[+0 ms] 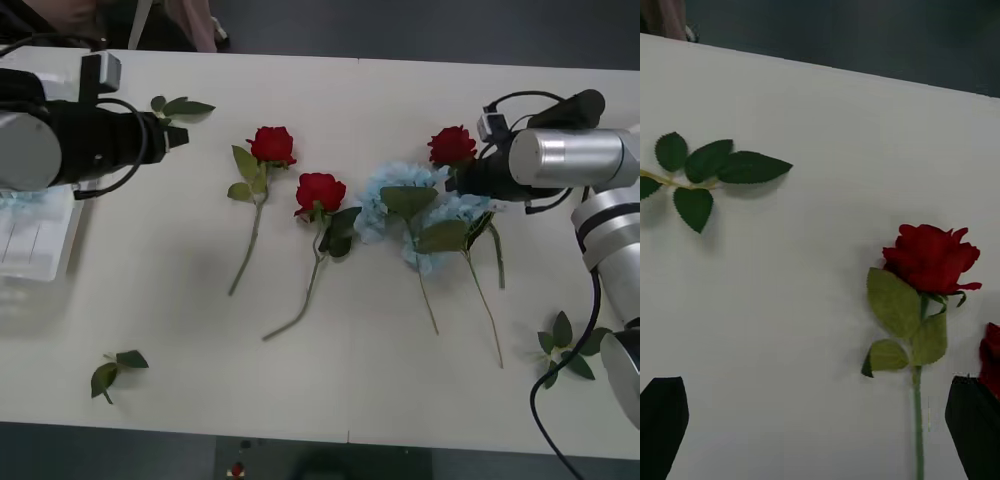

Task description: Put the red flowers into the right box and the blue flowers into the left box

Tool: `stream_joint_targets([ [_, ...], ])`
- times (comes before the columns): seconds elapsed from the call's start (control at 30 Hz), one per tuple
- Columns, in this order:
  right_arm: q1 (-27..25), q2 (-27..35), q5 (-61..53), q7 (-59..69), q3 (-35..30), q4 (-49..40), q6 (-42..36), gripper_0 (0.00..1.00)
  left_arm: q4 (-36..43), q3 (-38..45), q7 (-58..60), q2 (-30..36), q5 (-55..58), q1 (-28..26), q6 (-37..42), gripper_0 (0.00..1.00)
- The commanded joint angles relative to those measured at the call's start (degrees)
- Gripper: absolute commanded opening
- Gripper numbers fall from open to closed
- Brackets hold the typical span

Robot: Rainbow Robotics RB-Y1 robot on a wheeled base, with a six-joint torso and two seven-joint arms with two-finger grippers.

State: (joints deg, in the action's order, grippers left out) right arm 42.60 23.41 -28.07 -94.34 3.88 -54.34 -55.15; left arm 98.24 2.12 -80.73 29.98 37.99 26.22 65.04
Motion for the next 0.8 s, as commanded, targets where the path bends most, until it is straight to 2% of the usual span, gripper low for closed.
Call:
stream_joint_targets([
  [0.03, 1.7, 0.23, 0.82, 1.62, 2.45, 0.9, 2.59, 1.0, -1.04, -4.49, 3.29, -0.36, -3.45, 5.07, -0.53, 1.0],
  [0.23, 1.61, 0.06, 1.44, 1.71, 2.62, 2.75, 3.82, 1.0, -9.21, -10.47, 3.29, -3.44, -7.14, 10.69, -3.17, 1.0],
  [0.27, 1.7, 0.06, 1.52, 1.62, 2.62, 2.83, 3.82, 0.82, -11.32, -11.09, 3.03, -4.32, -7.32, 11.57, -4.49, 1.0],
  [0.33, 1.7, 0.06, 1.79, 1.71, 2.8, 2.83, 3.82, 0.17, -14.39, -11.97, 2.68, -5.64, -7.76, 12.89, -6.33, 1.0],
  [0.37, 1.7, 0.06, 1.79, 1.71, 2.8, 2.83, 3.73, 0.0, -16.06, -12.67, 2.41, -6.16, -7.93, 13.59, -7.3, 1.0],
  [0.6, 1.78, 0.15, 1.79, 1.71, 2.8, 2.83, 3.73, 0.0, -23.62, -18.21, 1.89, -6.95, -8.29, 17.81, -8.88, 1.0],
  [0.8, 1.87, 0.5, 1.35, 1.36, 1.74, 2.31, 3.38, 0.0, -26.0, -23.3, 1.98, -6.95, -8.55, 18.25, -9.67, 1.0],
])
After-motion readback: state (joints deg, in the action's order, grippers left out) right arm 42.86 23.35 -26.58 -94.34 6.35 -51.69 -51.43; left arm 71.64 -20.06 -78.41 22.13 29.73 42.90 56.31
